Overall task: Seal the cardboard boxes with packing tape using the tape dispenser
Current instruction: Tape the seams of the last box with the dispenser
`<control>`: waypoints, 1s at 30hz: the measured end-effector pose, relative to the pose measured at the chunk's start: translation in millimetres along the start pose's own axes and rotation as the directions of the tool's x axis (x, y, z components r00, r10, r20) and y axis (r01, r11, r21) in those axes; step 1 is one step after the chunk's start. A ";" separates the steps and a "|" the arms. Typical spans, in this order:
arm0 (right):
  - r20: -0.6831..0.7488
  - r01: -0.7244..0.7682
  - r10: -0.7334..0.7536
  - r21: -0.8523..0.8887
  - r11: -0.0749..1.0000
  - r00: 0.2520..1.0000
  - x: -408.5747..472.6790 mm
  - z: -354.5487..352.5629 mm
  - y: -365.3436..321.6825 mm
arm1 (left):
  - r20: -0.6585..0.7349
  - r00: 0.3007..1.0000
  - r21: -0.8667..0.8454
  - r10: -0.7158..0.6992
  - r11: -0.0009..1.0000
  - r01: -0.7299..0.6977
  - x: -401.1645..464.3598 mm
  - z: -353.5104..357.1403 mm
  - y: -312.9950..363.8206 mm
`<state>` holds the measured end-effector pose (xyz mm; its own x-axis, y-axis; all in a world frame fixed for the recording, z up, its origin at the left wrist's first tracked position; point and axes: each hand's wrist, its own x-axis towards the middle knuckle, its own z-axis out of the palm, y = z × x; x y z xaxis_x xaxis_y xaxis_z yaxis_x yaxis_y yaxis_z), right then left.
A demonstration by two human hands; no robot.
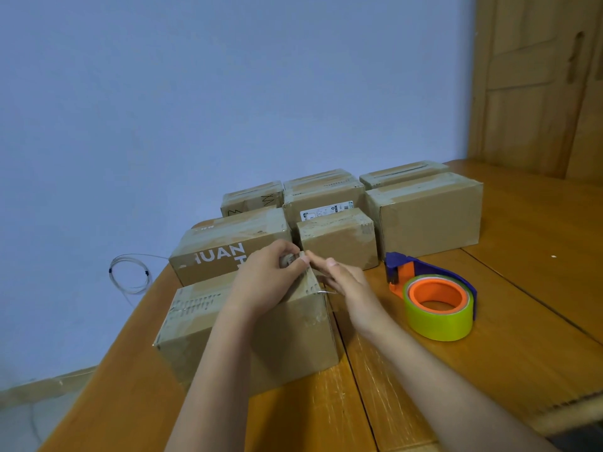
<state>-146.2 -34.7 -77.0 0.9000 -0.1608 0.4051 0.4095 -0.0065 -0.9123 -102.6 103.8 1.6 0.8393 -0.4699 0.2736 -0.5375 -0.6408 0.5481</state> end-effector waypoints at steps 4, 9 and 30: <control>-0.014 0.091 -0.092 -0.056 0.994 0.996 -4.9 -4.2 -0.5 | 0.001 1.000 0.004 -0.006 1.000 0.006 1.2 -0.4 -0.8; -0.165 0.242 -0.261 -0.127 0.962 0.951 -12.7 -8.7 -5.0 | 0.009 1.000 -0.032 -0.013 0.999 0.013 -0.7 -0.9 -0.4; -0.039 0.319 -0.336 -0.227 0.920 0.941 -22.4 -2.4 0.1 | 0.015 1.000 -0.029 -0.011 1.000 0.011 -1.8 -2.2 0.9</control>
<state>-166.8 -33.4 -86.3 0.7034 -0.1877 0.6855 0.6303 -0.2810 -0.7237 -104.4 105.4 3.3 0.8436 -0.4718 0.2562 -0.5255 -0.6279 0.5740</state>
